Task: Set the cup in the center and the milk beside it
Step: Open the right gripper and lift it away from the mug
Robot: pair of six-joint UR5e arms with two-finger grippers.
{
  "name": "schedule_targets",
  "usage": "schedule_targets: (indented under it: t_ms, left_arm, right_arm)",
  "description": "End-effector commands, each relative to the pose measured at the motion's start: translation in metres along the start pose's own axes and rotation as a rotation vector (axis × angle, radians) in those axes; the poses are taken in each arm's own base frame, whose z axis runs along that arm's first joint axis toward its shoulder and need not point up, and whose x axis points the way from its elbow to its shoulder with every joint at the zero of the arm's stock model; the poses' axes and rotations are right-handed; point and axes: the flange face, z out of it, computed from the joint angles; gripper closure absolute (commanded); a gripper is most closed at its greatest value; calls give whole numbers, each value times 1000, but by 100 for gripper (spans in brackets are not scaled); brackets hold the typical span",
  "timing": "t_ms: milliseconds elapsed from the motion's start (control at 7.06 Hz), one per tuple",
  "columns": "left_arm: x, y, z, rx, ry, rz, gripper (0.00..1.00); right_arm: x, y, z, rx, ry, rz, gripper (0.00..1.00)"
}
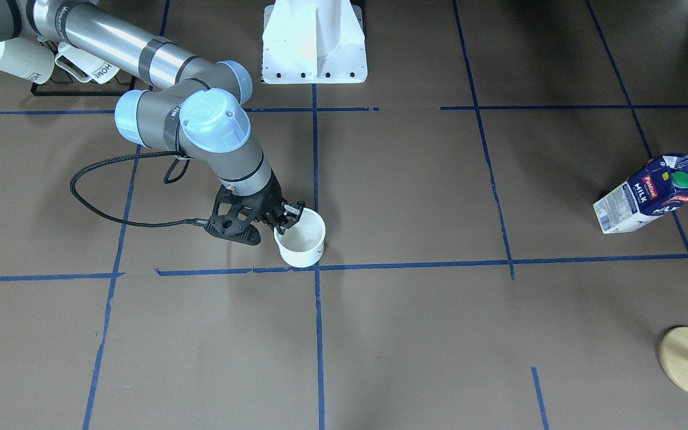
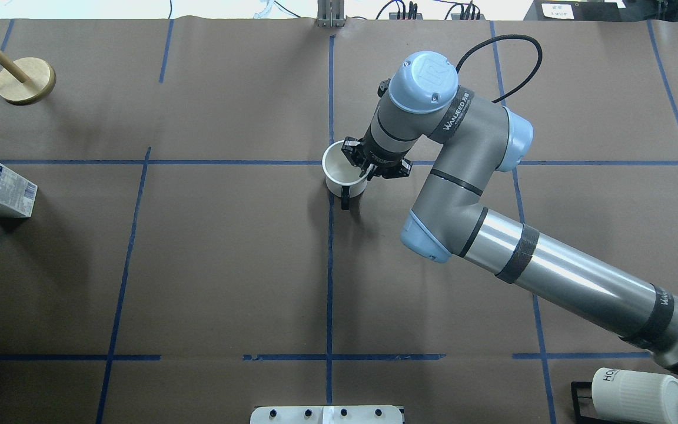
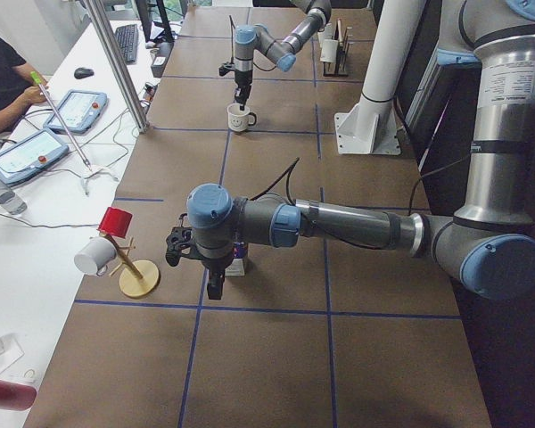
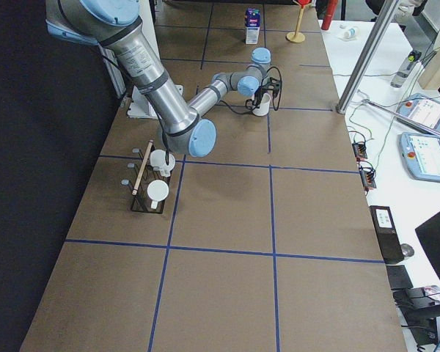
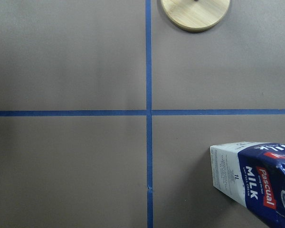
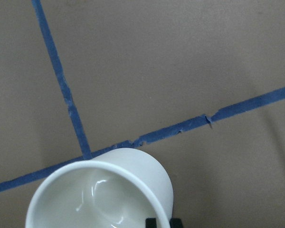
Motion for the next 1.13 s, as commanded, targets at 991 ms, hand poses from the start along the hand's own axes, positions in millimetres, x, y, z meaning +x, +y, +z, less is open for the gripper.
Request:
schedule_targets:
  t_ms: [991]
  left_arm:
    - [150, -38, 48, -15, 98, -70, 0]
  right_arm:
    - [156, -53, -136, -34, -124, -55, 0]
